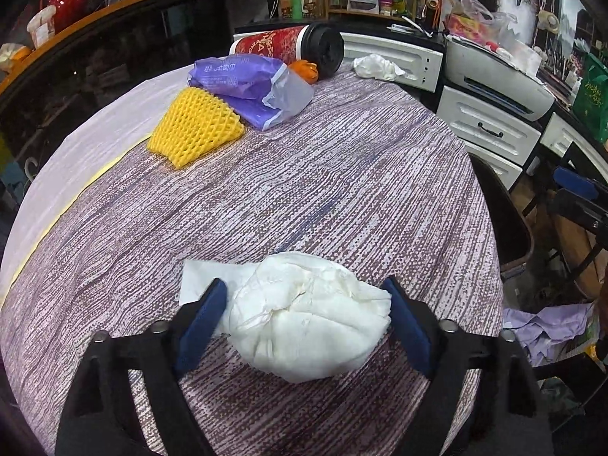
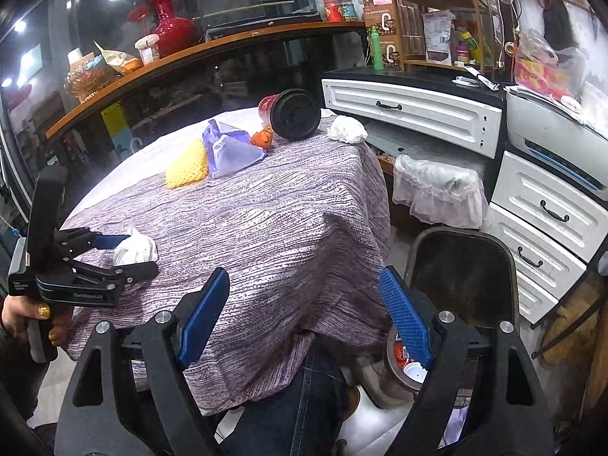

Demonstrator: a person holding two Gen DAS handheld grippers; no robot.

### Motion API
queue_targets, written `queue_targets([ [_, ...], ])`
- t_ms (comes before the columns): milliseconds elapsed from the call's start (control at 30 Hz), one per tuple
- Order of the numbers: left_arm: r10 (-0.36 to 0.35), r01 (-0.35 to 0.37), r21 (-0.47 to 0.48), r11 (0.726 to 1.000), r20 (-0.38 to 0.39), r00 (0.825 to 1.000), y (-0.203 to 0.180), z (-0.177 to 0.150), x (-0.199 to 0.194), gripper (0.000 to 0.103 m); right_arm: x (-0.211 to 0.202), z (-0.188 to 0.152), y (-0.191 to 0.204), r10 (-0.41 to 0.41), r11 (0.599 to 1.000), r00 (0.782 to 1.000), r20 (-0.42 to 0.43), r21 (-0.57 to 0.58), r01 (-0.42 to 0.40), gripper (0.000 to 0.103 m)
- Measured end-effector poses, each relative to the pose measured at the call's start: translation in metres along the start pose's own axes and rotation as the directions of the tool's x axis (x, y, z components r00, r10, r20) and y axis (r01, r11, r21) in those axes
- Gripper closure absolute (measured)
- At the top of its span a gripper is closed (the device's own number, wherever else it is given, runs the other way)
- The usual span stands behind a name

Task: Collect trash
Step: 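Move the left tool to the white tissue on the table and grasp it, then grasp the white tissue by the drawers with the right tool while the left holds its tissue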

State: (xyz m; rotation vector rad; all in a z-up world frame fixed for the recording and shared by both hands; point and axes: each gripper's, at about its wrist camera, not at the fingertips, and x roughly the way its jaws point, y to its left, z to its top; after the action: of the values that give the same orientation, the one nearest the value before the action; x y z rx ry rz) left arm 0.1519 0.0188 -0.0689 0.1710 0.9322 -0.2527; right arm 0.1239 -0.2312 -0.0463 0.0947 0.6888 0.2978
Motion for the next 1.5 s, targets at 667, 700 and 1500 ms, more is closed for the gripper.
queue_targets([
  [667,-0.042,0.057,-0.110,0.992,0.129,0.991,0.014,0.023,-0.041,0.079,0.036,0.032,-0.003,0.022,1.000,1.000,0.022,-0.017,-0.022,0.022],
  [700,-0.051,0.065,-0.104,0.992,0.138,0.989,0.011,0.028,-0.042,0.079,0.041,0.039,-0.003,0.018,0.999,0.999,0.029,-0.026,-0.017,0.022],
  [1500,-0.182,0.204,-0.136,0.969,0.160,0.970,-0.007,0.093,0.005,0.079,0.212,0.165,-0.051,-0.054,0.996,0.997,-0.046,-0.074,0.050,0.035],
])
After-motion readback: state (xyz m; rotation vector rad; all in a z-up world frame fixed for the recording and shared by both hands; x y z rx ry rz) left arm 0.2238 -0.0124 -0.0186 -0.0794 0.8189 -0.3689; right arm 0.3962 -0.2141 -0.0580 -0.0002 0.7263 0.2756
